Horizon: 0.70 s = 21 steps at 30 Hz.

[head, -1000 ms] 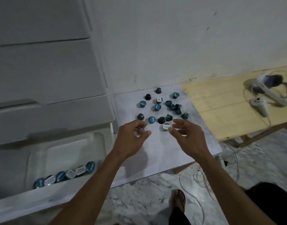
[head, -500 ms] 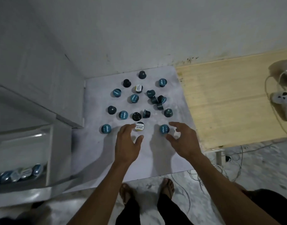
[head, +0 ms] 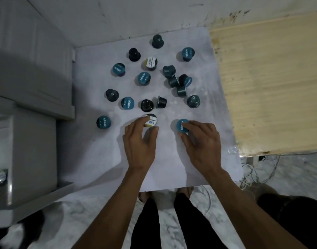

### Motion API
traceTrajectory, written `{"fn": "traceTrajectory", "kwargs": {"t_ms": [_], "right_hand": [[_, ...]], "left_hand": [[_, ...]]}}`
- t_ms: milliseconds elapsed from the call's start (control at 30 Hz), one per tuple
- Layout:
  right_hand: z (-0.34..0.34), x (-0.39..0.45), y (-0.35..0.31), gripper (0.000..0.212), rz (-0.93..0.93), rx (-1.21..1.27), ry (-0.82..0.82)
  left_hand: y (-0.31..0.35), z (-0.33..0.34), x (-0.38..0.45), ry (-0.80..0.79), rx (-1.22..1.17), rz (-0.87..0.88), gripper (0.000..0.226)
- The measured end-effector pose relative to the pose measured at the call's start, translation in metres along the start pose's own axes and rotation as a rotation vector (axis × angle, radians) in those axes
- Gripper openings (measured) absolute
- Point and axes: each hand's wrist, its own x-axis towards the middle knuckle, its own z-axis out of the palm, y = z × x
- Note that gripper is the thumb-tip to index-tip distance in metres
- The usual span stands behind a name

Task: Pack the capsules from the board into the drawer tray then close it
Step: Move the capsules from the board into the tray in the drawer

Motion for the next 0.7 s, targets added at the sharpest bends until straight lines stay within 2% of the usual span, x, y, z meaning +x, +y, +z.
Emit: {"fn": "traceTrajectory", "kwargs": {"t_ms": [367,533,700], "right_hand": [[-0.005,0.007,-0.007,0.025,0.018,0.145,0.013],[-0.019,0.018,-0.039,0.024,-0.021,0.189,0.027],[-0.033,0.029,-0.100,0.024,-0.053,0.268,0.032]], "left_hand": [[0.006,-0.005,0.005,0.059,-0.081,-0.033,0.028],[0.022,-0.045,0.005,0.093,-0.128,-0.031,0.026],[0.037,-0.109,0.003,0.159,-0.127,-0.081,0.024]]}}
